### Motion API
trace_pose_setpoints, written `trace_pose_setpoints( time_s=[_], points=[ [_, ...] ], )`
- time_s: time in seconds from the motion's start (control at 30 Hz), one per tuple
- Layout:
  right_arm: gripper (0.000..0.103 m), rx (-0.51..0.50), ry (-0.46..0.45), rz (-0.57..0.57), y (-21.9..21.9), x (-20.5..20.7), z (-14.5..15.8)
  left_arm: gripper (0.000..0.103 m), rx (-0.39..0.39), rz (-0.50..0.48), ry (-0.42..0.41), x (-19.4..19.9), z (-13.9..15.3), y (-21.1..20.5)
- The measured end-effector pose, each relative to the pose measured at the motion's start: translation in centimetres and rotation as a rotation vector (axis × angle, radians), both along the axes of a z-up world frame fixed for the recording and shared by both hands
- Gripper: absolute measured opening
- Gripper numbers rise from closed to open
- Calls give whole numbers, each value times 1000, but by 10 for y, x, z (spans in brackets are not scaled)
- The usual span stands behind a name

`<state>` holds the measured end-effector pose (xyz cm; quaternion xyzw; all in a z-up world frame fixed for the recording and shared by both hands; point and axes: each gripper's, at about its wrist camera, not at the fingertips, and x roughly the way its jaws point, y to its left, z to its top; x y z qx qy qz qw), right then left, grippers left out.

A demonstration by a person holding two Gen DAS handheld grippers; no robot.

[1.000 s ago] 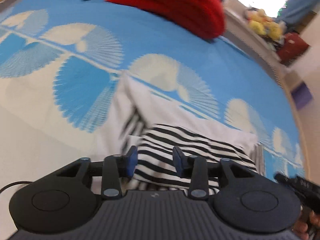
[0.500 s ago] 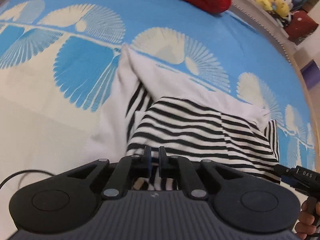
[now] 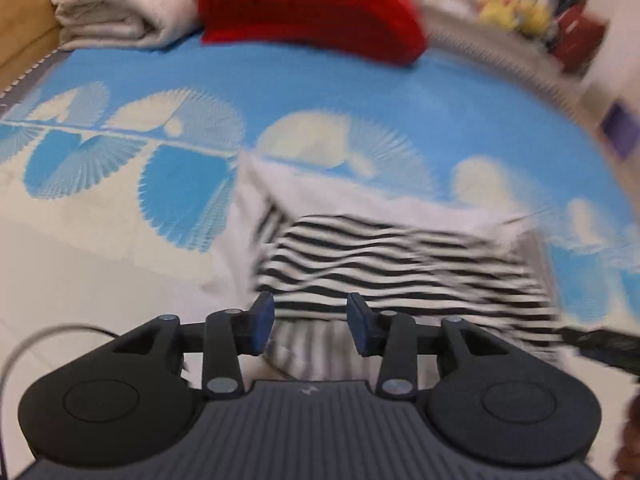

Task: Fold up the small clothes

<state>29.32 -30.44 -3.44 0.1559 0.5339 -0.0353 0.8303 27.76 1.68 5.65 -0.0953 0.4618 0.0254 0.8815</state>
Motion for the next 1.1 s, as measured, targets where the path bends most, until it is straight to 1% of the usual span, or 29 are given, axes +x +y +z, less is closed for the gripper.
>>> trace_pose_setpoints(
  time_s=[0.03,0.07,0.1,0.13,0.2,0.23,0.27,0.3,0.33,0.37,0.43,0.47,0.53,0.57,0.6,0.63,0.67,0.7,0.73,0.77,0.8,0.87,0.9,0.93,0.97,1.0,1.03,1.1],
  points=[
    [48,-2,-13,-1,1,-11,12,45,-33,-5,-6,-10,8,0],
    [49,18,-37,-2,1,-22,25,45,-49,-10,-18,-23,18,-1],
    [49,47,-77,8,0,-34,40,45,-39,-17,-44,-34,27,-3],
    [49,67,-124,29,1,-49,56,45,-7,-36,-89,-51,40,-5],
    [49,55,-233,94,5,-83,90,46,53,-78,-176,-88,64,-14],
    [49,32,-286,129,7,-104,106,52,63,-94,-209,-105,71,-15],
    [51,16,-317,150,8,-121,117,57,66,-111,-236,-129,77,-16],
    [52,5,-336,166,8,-138,125,64,56,-126,-247,-149,80,-16],
    [54,-2,-343,178,7,-155,129,65,36,-142,-251,-170,82,-17],
    [54,-4,-345,188,5,-172,130,65,24,-156,-248,-188,80,-17],
    [54,-18,-354,199,1,-204,123,65,38,-204,-241,-222,71,-20],
    [54,-33,-365,196,-1,-221,115,65,58,-235,-247,-240,63,-21],
    [53,-68,-330,163,-3,-243,103,64,117,-276,-256,-268,44,-22],
    [52,-65,-353,152,-3,-254,102,62,140,-285,-247,-280,34,-22],
    [51,-57,-381,137,-5,-266,101,59,147,-286,-219,-288,25,-20],
    [51,-64,-368,132,-5,-271,97,54,138,-282,-183,-294,17,-15],
    [51,-87,-346,132,-5,-273,94,53,111,-273,-137,-297,14,-11],
    [51,-106,-353,135,-5,-277,94,53,83,-263,-112,-300,15,-7],
    [51,-113,-375,145,-7,-281,94,53,61,-255,-106,-301,18,-3],
    [52,-115,-386,150,-9,-286,92,53,46,-253,-118,-303,21,2],
    [53,-118,-380,145,-12,-289,88,53,49,-253,-140,-305,22,5],
    [53,-144,-326,122,-17,-286,78,53,84,-246,-186,-309,14,13],
    [53,-141,-328,118,-19,-286,76,50,100,-242,-200,-309,9,16],
    [53,-144,-323,114,-22,-286,73,45,111,-233,-205,-311,0,20],
    [53,-153,-314,110,-24,-287,70,39,133,-225,-163,-306,-12,23],
    [53,-159,-310,107,-25,-287,67,23,153,-187,-94,-297,-21,26],
    [52,-160,-304,101,-28,-286,66,22,130,-157,-79,-292,-23,31],
    [50,-149,-295,77,-34,-284,63,22,78,-136,-97,-285,-22,39]
  ],
)
